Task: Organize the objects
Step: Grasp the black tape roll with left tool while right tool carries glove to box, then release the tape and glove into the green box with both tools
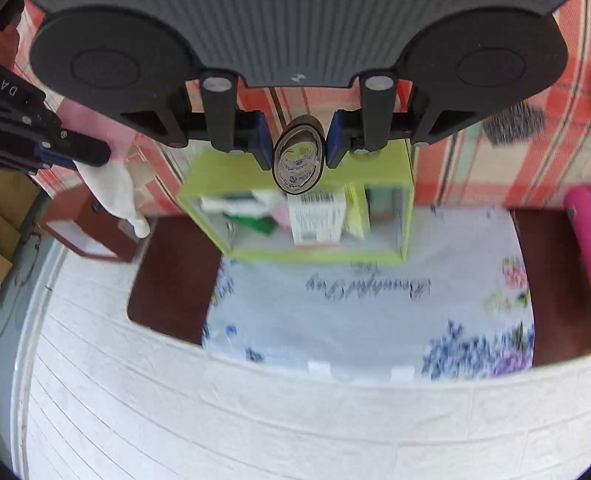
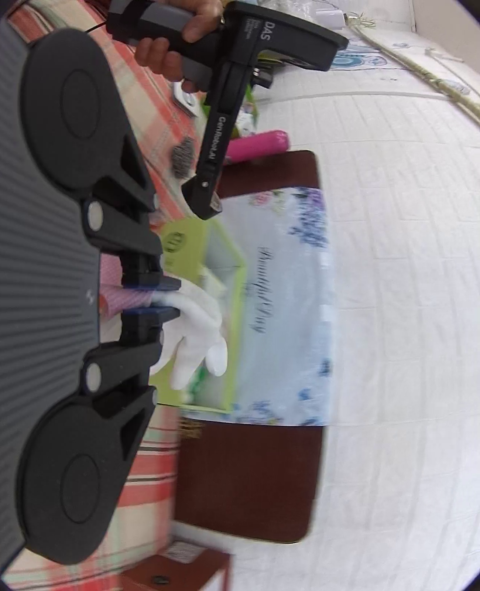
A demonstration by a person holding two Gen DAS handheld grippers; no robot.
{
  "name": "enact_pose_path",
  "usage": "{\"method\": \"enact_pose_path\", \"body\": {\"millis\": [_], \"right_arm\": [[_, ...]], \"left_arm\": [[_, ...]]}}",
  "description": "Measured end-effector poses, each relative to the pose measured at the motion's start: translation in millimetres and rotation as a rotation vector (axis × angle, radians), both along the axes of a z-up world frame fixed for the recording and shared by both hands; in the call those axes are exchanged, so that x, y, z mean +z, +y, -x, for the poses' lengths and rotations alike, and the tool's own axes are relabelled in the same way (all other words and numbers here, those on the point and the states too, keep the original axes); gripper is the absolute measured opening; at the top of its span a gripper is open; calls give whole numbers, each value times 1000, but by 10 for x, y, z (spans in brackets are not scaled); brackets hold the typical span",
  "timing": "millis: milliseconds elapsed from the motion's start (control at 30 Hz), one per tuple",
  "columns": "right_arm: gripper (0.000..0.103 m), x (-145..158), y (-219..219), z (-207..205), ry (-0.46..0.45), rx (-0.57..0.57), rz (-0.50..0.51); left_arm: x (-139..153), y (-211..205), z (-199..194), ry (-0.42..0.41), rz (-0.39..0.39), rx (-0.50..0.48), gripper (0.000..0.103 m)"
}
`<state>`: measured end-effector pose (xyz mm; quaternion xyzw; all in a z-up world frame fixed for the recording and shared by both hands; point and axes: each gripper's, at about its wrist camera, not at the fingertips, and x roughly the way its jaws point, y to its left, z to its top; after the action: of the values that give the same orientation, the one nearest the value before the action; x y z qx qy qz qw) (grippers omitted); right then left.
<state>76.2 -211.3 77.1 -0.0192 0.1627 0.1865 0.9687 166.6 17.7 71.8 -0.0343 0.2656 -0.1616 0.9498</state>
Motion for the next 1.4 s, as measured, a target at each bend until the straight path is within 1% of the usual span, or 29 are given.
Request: {"method": "enact_pose_path", "body": {"millis": [133, 200, 267, 333, 467, 500, 533, 567, 600, 633, 667, 700, 733, 767, 800, 833, 900, 967, 1033, 1133, 1267, 1400], "right_arm": [[8, 82, 15, -585, 0, -14, -47], [8, 82, 46, -842, -10, -35, -40], [8, 55, 65, -1081, -2, -43, -46], [8, 0, 87, -1303, 15, -57, -45], [9, -164, 135, -1639, 33, -75, -23], [10, -239, 157, -1718, 47, -71, -14], [11, -317, 174, -1777, 66, -68, -3], [20, -399, 196, -1840, 90, -64, 17], [28, -492, 220, -1883, 116, -71, 46], [48, -576, 235, -1894, 132, -78, 71], [60, -643, 235, -1882, 135, -81, 85], [62, -703, 228, -1848, 128, -87, 95], [67, -740, 220, -1821, 119, -98, 103], [74, -757, 209, -1792, 109, -112, 107], [78, -762, 194, -1763, 100, -125, 103], [84, -749, 176, -1741, 95, -133, 94], [85, -670, 123, -1683, 96, -136, 67], [91, -573, 93, -1595, 78, -140, 47], [98, -433, 49, -1451, 39, -146, 28], [103, -279, 5, -1191, -13, -149, 7], [103, -193, -51, -846, -29, -133, -19], [103, -217, -93, -486, -20, -127, -42]], "left_arm": [[108, -21, -467, -14, -1, 70, 32], [105, -21, -711, -4, -5, 88, 32], [64, -21, -911, 21, -5, 96, 32], [-6, -40, -1069, 32, -22, 100, 32], [-146, -59, -1282, 49, -51, 102, 32], [-189, -66, -1320, 49, -60, 115, 35], [-232, -71, -1343, 48, -67, 129, 43], [-271, -66, -1360, 53, -71, 144, 70], [-311, -46, -1368, 54, -73, 171, 85], [-340, -22, -1354, 42, -72, 191, 85], [-358, 0, -1321, 34, -70, 193, 85], [-368, 22, -1285, 31, -66, 181, 85], [-372, 41, -1251, 32, -62, 175, 85], [-371, 55, -1220, 32, -61, 181, 85], [-364, 58, -1192, 30, -61, 189, 85], [-356, 61, -1164, 27, -62, 190, 85], [-325, 53, -1122, 23, -65, 189, 85], [-272, 45, -1053, 19, -63, 191, 85], [-196, 41, -951, 6, -49, 185, 85], [-75, 17, -741, -14, -35, 179, 86], [24, -31, -411, -23, -49, 193, 87], [-34, -104, -53, -37, -87, 194, 89]]}}
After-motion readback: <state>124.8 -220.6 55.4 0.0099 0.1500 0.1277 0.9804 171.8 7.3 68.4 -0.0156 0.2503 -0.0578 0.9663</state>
